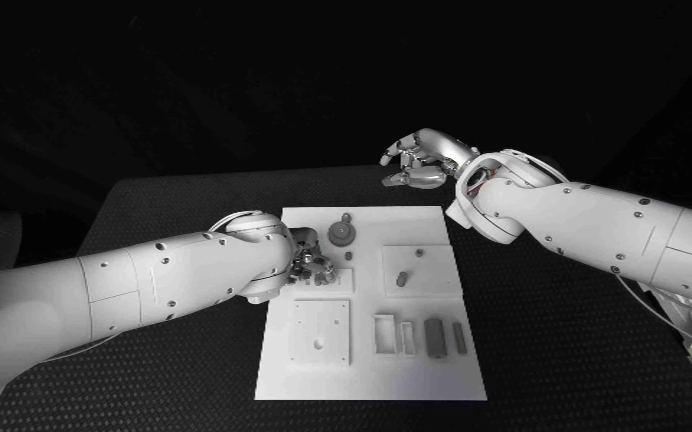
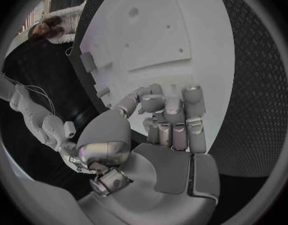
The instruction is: Assemble the parts on the task board
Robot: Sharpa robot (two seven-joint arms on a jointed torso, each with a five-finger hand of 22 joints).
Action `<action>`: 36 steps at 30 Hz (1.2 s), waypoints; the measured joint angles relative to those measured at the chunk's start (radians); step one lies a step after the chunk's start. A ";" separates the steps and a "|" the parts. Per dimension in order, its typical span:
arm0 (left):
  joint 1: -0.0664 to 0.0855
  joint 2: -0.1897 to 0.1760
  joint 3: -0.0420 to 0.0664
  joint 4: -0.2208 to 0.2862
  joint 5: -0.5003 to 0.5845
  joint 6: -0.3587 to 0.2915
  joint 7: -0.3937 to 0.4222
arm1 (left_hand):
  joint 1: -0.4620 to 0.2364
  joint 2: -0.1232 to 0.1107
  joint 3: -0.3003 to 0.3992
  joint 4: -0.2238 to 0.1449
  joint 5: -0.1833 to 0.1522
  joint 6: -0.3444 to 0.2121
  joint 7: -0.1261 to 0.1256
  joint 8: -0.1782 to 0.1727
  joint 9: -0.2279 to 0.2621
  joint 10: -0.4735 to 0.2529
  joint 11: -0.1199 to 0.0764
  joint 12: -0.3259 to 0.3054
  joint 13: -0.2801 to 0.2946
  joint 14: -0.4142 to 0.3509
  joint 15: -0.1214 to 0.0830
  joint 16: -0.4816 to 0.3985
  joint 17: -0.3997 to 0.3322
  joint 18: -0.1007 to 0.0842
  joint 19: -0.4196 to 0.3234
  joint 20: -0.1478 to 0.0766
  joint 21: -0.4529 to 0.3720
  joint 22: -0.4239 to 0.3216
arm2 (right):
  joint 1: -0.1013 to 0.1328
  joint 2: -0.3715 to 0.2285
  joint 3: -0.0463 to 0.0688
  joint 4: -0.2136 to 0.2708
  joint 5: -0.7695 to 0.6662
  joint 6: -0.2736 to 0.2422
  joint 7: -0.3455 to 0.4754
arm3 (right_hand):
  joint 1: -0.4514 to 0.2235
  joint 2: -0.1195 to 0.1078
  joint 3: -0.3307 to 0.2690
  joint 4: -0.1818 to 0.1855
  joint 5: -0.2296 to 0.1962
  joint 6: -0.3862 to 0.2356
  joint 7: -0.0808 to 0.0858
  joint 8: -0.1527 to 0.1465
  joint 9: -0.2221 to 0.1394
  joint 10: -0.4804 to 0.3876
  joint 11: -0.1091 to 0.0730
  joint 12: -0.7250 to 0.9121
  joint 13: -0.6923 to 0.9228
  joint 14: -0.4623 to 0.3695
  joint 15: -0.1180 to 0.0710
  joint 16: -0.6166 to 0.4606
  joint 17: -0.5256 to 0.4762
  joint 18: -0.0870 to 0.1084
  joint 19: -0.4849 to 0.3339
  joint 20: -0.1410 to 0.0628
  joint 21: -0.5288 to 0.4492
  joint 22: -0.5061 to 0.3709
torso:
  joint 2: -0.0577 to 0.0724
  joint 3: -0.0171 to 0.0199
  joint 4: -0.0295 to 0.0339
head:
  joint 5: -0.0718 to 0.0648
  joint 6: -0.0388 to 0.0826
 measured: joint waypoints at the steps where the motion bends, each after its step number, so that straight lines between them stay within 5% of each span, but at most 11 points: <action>1: 0.000 0.000 0.000 0.000 0.000 0.000 0.000 | 0.000 0.000 0.000 0.000 0.000 0.000 0.000 0.000 0.000 0.000 0.000 0.000 0.000 0.000 0.000 0.000 0.000 0.000 0.000 0.000 0.000 0.000 | 0.000 0.000 0.000 0.000 0.000 0.000 0.000 | 0.000 0.000 0.000 0.000 0.000 0.000 0.000 0.000 0.000 0.000 0.000 0.000 0.000 0.000 0.000 0.000 0.000 0.000 0.000 0.000 0.000 0.000 | 0.000 -0.0001 0.0000 | 0.000 0.000; 36: -0.002 -0.012 0.002 0.008 -0.004 0.007 0.004 | -0.004 0.004 0.001 0.001 0.029 0.000 0.000 0.006 0.000 0.005 -0.005 0.006 0.000 0.000 0.001 0.005 0.000 0.000 0.005 0.006 0.008 0.001 | -0.002 0.000 0.000 -0.001 0.000 0.003 0.000 | 0.000 0.000 0.000 0.000 0.000 -0.001 0.001 0.000 -0.001 0.000 0.000 0.000 -0.001 -0.002 -0.002 0.000 0.000 0.000 -0.002 0.002 0.000 0.000 | 0.000 0.0000 0.0004 | 0.000 -0.003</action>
